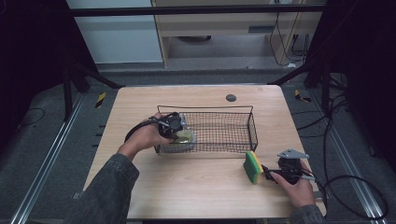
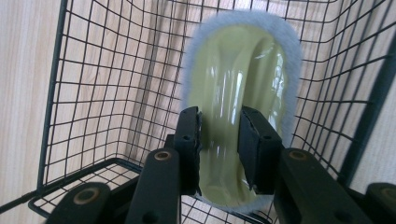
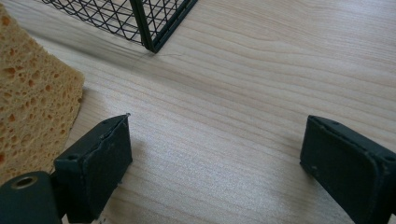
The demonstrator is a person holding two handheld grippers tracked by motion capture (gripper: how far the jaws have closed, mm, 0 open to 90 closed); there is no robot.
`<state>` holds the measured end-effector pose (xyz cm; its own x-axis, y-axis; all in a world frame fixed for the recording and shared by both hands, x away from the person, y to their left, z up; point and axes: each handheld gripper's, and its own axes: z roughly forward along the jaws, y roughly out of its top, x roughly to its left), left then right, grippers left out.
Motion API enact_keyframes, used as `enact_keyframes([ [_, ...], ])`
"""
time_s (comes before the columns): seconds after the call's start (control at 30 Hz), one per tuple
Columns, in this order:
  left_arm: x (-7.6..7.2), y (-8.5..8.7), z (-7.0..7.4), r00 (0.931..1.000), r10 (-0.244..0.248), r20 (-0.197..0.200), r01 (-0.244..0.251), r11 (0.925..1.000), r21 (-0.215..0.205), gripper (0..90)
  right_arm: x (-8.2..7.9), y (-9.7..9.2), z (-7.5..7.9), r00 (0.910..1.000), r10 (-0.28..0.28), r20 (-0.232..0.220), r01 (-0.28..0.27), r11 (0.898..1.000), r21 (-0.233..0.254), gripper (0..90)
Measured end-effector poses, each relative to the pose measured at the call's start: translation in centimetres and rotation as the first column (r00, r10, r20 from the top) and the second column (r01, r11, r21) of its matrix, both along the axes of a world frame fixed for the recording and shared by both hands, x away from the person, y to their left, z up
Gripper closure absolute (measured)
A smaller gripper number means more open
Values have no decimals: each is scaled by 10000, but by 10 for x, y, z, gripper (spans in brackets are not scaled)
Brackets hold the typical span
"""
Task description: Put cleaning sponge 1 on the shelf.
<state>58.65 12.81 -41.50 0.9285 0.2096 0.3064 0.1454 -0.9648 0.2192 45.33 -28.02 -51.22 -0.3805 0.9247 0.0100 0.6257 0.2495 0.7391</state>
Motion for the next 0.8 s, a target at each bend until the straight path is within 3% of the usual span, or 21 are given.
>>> enact_keyframes([
  [0.2, -1, 3, 6, 9999, 108, 57, -106, 9994, -327, 670, 0, 0, 0, 10000, -1, 3, 1, 10000, -2, 91],
  [0.37, -3, 7, 20, 9991, 369, 225, -345, 9944, -1000, 629, 0, 0, 0, 10000, 3, 2, -3, 10000, -5, 91],
  [0.47, -5, 9, 25, 9981, 516, 322, -475, 9920, -1168, 606, 0, 0, 0, 10000, 2, 3, -2, 10000, -4, 91],
  [0.73, -9, 11, 33, 9927, 911, 796, -794, 9871, -1394, 466, 0, 0, 0, 10000, 2, 4, -2, 10000, -8, 91],
  [0.8, -12, 13, 36, 9872, 1313, 907, -1151, 9796, -1650, 398, 0, 0, 0, 10000, 2, 2, -2, 10000, -6, 91],
])
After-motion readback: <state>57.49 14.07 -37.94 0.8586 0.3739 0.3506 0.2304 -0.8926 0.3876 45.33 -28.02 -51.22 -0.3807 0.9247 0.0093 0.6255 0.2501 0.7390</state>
